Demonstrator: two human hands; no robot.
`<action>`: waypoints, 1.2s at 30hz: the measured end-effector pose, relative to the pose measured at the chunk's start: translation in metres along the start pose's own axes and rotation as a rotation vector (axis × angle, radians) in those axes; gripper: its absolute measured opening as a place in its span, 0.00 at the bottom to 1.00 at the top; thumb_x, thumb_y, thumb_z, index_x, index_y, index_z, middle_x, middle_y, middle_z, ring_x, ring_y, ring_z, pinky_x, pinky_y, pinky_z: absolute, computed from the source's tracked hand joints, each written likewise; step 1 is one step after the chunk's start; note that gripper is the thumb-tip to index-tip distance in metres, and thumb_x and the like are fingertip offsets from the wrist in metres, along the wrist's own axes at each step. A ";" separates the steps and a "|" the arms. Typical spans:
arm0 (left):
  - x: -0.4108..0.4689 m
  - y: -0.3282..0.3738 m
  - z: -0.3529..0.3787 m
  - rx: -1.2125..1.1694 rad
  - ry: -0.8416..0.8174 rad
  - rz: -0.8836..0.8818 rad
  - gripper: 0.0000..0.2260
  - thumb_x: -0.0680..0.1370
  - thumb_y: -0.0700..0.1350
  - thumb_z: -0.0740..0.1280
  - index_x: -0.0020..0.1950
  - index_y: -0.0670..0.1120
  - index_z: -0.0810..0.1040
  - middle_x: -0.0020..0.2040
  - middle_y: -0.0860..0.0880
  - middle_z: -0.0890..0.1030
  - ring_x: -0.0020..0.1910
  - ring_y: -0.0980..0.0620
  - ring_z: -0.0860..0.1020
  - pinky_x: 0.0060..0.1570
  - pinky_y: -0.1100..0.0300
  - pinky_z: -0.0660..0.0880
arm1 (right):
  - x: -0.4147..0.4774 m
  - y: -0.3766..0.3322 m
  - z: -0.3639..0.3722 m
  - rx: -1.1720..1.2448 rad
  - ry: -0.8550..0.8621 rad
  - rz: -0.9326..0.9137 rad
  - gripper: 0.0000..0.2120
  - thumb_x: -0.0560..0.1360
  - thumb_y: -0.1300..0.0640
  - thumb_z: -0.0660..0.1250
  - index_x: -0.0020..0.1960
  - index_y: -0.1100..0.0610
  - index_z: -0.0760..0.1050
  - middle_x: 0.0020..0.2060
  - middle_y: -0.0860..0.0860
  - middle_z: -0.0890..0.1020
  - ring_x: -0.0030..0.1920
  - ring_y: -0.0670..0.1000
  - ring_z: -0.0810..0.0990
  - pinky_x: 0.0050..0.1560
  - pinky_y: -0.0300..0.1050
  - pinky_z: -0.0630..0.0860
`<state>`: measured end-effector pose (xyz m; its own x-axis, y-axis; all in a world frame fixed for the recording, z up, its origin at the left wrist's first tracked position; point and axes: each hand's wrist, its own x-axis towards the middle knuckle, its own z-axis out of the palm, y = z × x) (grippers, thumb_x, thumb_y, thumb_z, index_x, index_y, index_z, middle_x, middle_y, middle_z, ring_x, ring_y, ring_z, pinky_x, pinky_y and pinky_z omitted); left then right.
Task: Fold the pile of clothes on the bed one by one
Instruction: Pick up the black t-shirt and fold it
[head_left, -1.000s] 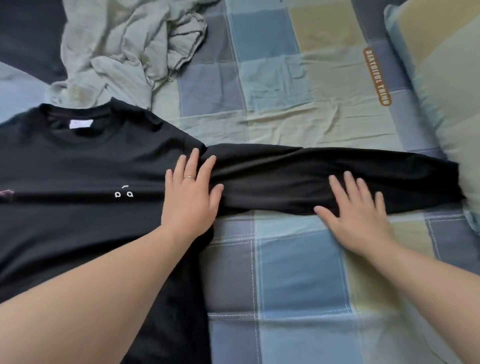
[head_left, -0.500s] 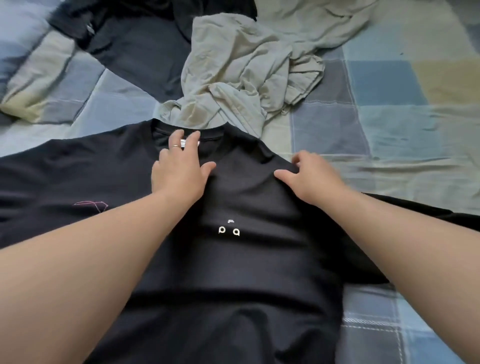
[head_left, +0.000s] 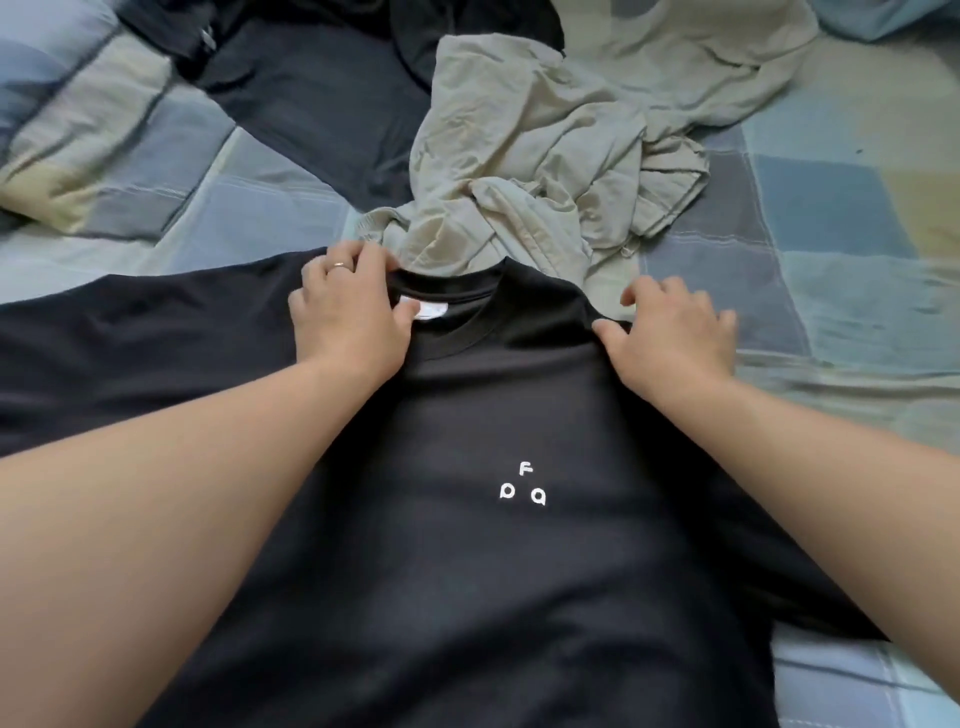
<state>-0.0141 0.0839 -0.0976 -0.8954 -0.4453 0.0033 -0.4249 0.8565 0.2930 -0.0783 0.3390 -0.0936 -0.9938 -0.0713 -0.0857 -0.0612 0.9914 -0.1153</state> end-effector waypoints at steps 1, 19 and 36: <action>0.004 -0.009 -0.004 0.040 -0.019 -0.035 0.23 0.80 0.55 0.67 0.73 0.52 0.67 0.78 0.46 0.62 0.75 0.39 0.61 0.69 0.44 0.62 | 0.003 -0.011 -0.002 0.055 -0.011 -0.067 0.24 0.79 0.38 0.63 0.69 0.50 0.70 0.66 0.55 0.74 0.67 0.60 0.71 0.64 0.57 0.66; 0.063 -0.074 -0.001 -0.286 -0.075 -0.229 0.08 0.84 0.51 0.61 0.53 0.47 0.70 0.47 0.48 0.77 0.51 0.42 0.75 0.47 0.55 0.64 | 0.056 -0.081 0.026 0.354 0.039 0.052 0.12 0.80 0.45 0.65 0.56 0.51 0.82 0.62 0.55 0.72 0.65 0.61 0.71 0.65 0.59 0.69; -0.095 -0.089 -0.013 0.199 -0.345 0.204 0.32 0.80 0.68 0.44 0.82 0.59 0.40 0.83 0.51 0.38 0.81 0.49 0.37 0.78 0.43 0.39 | -0.121 -0.076 0.043 -0.053 -0.241 -0.455 0.36 0.76 0.32 0.36 0.82 0.42 0.43 0.81 0.45 0.41 0.81 0.54 0.41 0.79 0.62 0.43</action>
<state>0.1106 0.0462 -0.1113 -0.9411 -0.1781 -0.2874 -0.2225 0.9662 0.1299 0.0509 0.2672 -0.1167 -0.8164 -0.5132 -0.2648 -0.4927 0.8582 -0.1442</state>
